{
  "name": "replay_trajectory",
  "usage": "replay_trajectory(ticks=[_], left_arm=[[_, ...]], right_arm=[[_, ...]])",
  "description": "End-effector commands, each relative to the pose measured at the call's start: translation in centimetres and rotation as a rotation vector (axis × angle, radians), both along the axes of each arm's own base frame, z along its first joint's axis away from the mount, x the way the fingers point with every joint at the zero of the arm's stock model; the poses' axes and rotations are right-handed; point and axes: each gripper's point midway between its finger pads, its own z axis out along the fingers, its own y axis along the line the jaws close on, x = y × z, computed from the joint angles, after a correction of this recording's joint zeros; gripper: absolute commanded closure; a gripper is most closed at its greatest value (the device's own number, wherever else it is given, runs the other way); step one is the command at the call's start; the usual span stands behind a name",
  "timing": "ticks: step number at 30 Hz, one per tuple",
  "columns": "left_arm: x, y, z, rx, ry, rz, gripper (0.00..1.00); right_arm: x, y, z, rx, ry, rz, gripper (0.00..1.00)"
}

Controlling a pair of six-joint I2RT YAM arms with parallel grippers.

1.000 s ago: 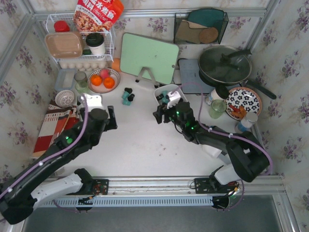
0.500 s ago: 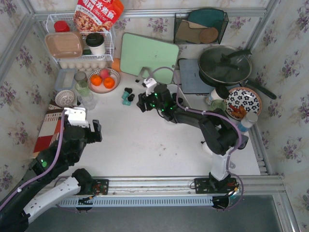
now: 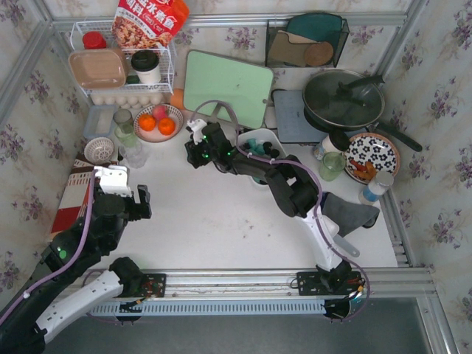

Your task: Mix the coffee capsules in the storage basket

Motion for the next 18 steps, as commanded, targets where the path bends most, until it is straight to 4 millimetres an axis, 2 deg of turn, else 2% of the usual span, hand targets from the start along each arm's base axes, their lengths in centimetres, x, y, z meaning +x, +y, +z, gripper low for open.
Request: replay_trajectory(ticks=[1, 9, 18], left_arm=[[0.0, 0.0, 0.2, -0.03, -0.011, -0.004, 0.18], [0.2, -0.2, 0.1, -0.061, -0.005, -0.004, 0.18], [0.5, -0.4, -0.2, -0.091, 0.021, 0.0, 0.18]], right_arm=[[0.8, 0.8, -0.3, -0.024, -0.02, 0.016, 0.44], [1.7, 0.4, -3.7, -0.134, 0.006, -0.005, 0.45], [2.3, 0.6, -3.6, -0.156, -0.012, -0.033, 0.5]])
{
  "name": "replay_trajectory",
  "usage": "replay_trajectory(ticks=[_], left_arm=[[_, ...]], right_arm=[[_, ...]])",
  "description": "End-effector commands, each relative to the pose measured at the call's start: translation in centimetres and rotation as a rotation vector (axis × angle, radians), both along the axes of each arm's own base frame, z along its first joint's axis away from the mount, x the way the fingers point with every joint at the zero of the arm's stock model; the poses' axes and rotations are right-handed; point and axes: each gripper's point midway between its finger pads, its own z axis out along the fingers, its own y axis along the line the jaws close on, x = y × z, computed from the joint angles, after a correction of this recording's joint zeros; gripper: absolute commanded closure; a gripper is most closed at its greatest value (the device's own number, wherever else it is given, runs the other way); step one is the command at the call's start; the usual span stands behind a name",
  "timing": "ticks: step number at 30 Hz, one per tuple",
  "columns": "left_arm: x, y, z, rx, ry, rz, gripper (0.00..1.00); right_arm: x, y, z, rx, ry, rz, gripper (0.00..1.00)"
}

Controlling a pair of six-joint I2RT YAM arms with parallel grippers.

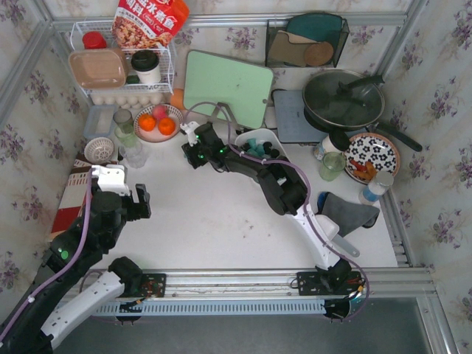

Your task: Mix the coffee capsules in the storage basket

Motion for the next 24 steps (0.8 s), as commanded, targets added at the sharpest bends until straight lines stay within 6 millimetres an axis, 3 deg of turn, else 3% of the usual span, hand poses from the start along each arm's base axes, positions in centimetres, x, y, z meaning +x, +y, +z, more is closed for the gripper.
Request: replay_trajectory(ticks=[1, 7, 13, 20, 24], left_arm=[[0.4, -0.8, 0.6, -0.05, -0.016, -0.015, 0.18], [0.5, -0.7, 0.4, -0.055, -0.011, -0.007, 0.18], [0.6, -0.5, 0.4, -0.059, -0.01, 0.003, 0.18], [0.7, -0.5, 0.3, -0.077, -0.003, 0.003, 0.18], [0.7, -0.6, 0.3, -0.09, 0.003, 0.005, 0.18]], right_arm=[[0.5, -0.2, 0.0, -0.026, -0.021, -0.032, 0.53], [-0.2, 0.1, 0.8, -0.008, -0.048, -0.011, 0.67], [-2.3, -0.3, 5.8, 0.102, -0.09, 0.014, 0.74], [-4.3, -3.9, 11.8, 0.194, -0.196, -0.065, 0.76], [-4.4, -7.2, 13.0, 0.196, -0.253, -0.194, 0.76]])
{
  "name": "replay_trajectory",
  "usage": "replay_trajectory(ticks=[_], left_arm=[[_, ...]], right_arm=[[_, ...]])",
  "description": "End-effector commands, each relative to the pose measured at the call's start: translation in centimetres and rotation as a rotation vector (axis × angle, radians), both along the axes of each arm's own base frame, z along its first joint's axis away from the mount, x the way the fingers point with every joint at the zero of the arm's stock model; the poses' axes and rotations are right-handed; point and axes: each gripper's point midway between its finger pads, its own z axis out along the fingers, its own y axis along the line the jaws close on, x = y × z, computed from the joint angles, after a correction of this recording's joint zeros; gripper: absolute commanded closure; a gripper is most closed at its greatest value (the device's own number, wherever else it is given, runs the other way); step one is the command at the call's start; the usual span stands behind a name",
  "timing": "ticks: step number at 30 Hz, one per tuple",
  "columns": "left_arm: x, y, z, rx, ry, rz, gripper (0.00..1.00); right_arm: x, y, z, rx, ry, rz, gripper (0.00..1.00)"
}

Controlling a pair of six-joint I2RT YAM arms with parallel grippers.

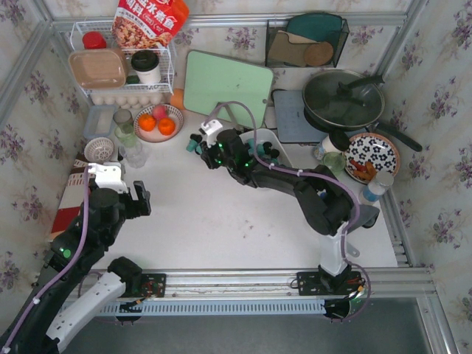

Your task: Mix the coffee capsules in the storage basket

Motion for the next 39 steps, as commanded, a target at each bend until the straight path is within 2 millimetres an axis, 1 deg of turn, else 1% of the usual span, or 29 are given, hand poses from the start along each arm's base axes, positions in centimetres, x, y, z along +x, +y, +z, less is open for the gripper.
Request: replay_trajectory(ticks=[1, 2, 4, 5, 6, 8, 10, 11, 16, 18, 20, 22, 23, 24, 25, 27, 28, 29, 32, 35, 39], left_arm=[[0.3, -0.6, 0.5, -0.038, -0.016, -0.012, 0.18], [0.3, -0.6, 0.5, -0.04, -0.015, -0.012, 0.18], [0.3, -0.6, 0.5, -0.041, -0.015, -0.012, 0.18], [0.3, -0.5, 0.4, -0.042, -0.013, -0.01, 0.18], [0.3, -0.5, 0.4, -0.042, -0.012, -0.009, 0.18], [0.3, -0.6, 0.4, -0.043, -0.011, -0.011, 0.18], [0.3, -0.5, 0.4, -0.043, -0.012, -0.009, 0.18], [0.3, -0.6, 0.4, -0.043, -0.012, -0.011, 0.18], [0.3, -0.5, 0.4, -0.046, -0.01, -0.008, 0.18], [0.4, -0.5, 0.4, -0.046, -0.011, -0.008, 0.18], [0.4, -0.5, 0.3, -0.047, -0.009, -0.007, 0.18], [0.4, -0.6, 0.2, -0.048, -0.007, -0.009, 0.18], [0.5, -0.6, 0.2, -0.047, -0.006, -0.01, 0.18], [0.4, -0.6, 0.2, -0.046, -0.002, -0.01, 0.18], [0.4, -0.6, 0.2, -0.045, -0.001, -0.009, 0.18], [0.4, -0.5, 0.1, -0.041, 0.001, -0.005, 0.18], [0.4, -0.5, 0.2, -0.041, -0.001, -0.004, 0.18], [0.4, -0.4, 0.2, -0.043, -0.003, -0.002, 0.18], [0.5, -0.4, 0.2, -0.044, -0.005, 0.001, 0.18], [0.6, -0.5, 0.1, -0.045, 0.0, -0.001, 0.18], [0.7, -0.6, 0.0, -0.049, 0.009, -0.003, 0.18]], right_arm=[[1.3, -2.8, 3.0, 0.068, -0.107, -0.174, 0.76], [1.4, -3.7, 3.2, 0.066, -0.12, -0.217, 0.76], [2.1, -6.2, 3.2, 0.045, -0.14, -0.338, 0.76], [2.4, -7.5, 3.0, 0.03, -0.143, -0.405, 0.76], [2.8, -9.3, 2.8, 0.01, -0.148, -0.489, 0.76], [3.2, -11.9, 1.9, -0.016, -0.132, -0.585, 0.76], [3.4, -13.9, 1.0, -0.026, -0.104, -0.643, 0.76], [3.3, -14.7, 0.4, -0.03, -0.087, -0.663, 0.76], [3.2, -17.9, -1.2, -0.033, -0.039, -0.744, 0.75], [3.3, -18.7, -1.7, -0.034, -0.029, -0.762, 0.75], [4.1, -19.6, -1.9, -0.031, -0.027, -0.769, 0.75], [5.4, -19.9, -2.3, -0.025, 0.0, -0.75, 0.75], [6.4, -20.8, -2.6, -0.023, 0.023, -0.761, 0.74], [7.4, -21.3, -2.6, -0.009, 0.041, -0.771, 0.74], [8.0, -21.5, -2.7, 0.002, 0.055, -0.768, 0.74], [9.1, -21.8, -3.5, 0.019, 0.093, -0.754, 0.73], [9.6, -21.5, -3.8, 0.035, 0.118, -0.729, 0.73], [9.9, -21.5, -4.8, 0.035, 0.148, -0.718, 0.73], [10.7, -21.7, -5.9, 0.036, 0.202, -0.712, 0.7], [10.7, -21.5, -6.5, 0.04, 0.224, -0.702, 0.67], [10.5, -21.3, -6.6, 0.047, 0.231, -0.69, 0.61]])
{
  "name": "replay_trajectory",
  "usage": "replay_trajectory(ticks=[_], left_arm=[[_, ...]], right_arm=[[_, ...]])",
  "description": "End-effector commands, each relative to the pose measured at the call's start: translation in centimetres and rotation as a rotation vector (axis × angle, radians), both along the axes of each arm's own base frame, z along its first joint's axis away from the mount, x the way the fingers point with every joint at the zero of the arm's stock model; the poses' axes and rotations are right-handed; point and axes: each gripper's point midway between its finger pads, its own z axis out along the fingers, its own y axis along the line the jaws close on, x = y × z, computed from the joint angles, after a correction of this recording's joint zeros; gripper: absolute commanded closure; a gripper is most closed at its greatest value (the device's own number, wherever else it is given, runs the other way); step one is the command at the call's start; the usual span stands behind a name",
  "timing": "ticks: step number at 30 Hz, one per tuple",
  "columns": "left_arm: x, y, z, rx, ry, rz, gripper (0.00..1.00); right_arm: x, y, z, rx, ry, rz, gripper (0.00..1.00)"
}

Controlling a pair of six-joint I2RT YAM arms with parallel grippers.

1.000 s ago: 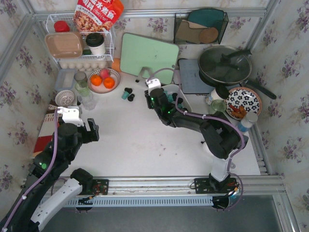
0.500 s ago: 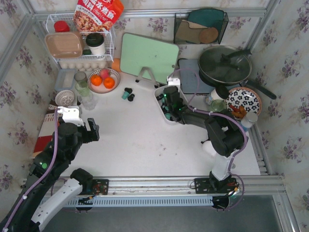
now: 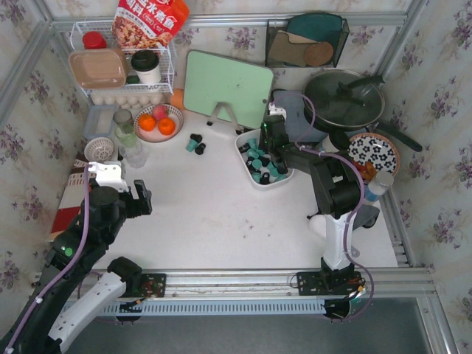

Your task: Mix the coffee capsules in the storage basket

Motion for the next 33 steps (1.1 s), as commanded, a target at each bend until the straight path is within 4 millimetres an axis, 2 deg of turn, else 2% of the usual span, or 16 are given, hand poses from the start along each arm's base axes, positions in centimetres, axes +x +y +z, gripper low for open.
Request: replay_trajectory(ticks=[1, 10, 13, 17, 19, 24, 25, 26, 29, 33], left_arm=[[0.3, -0.5, 0.3, -0.026, -0.008, -0.01, 0.18], [0.3, -0.5, 0.4, -0.039, -0.008, -0.011, 0.18], [0.4, -0.5, 0.4, -0.039, -0.009, -0.012, 0.18], [0.4, -0.6, 0.4, -0.043, -0.008, -0.013, 0.18], [0.4, -0.6, 0.4, -0.047, -0.009, -0.016, 0.18], [0.4, -0.5, 0.5, -0.055, -0.008, -0.011, 0.18], [0.4, -0.5, 0.5, -0.057, -0.01, -0.011, 0.18], [0.3, -0.5, 0.5, -0.057, -0.01, -0.011, 0.18], [0.2, -0.4, 0.5, -0.059, -0.012, -0.009, 0.18], [0.1, -0.4, 0.7, -0.065, -0.019, -0.007, 0.18]], right_arm=[[-0.2, 1.0, 0.2, 0.036, 0.009, 0.036, 0.6], [-0.5, 1.4, 0.9, 0.031, 0.012, 0.08, 0.48], [-0.6, 1.5, 2.2, 0.042, -0.005, 0.086, 0.45], [-1.2, 2.7, 4.4, 0.04, -0.049, 0.125, 0.43], [-1.6, 3.8, 5.7, 0.012, -0.084, 0.149, 0.42], [-2.7, 8.2, 8.4, -0.018, -0.192, 0.26, 0.42], [-3.8, 11.0, 8.9, -0.008, -0.225, 0.33, 0.41], [-4.1, 12.5, 9.1, -0.006, -0.246, 0.376, 0.4], [-4.4, 15.9, 8.6, 0.005, -0.251, 0.469, 0.35], [-3.0, 18.6, 6.8, 0.054, -0.163, 0.411, 0.35]])
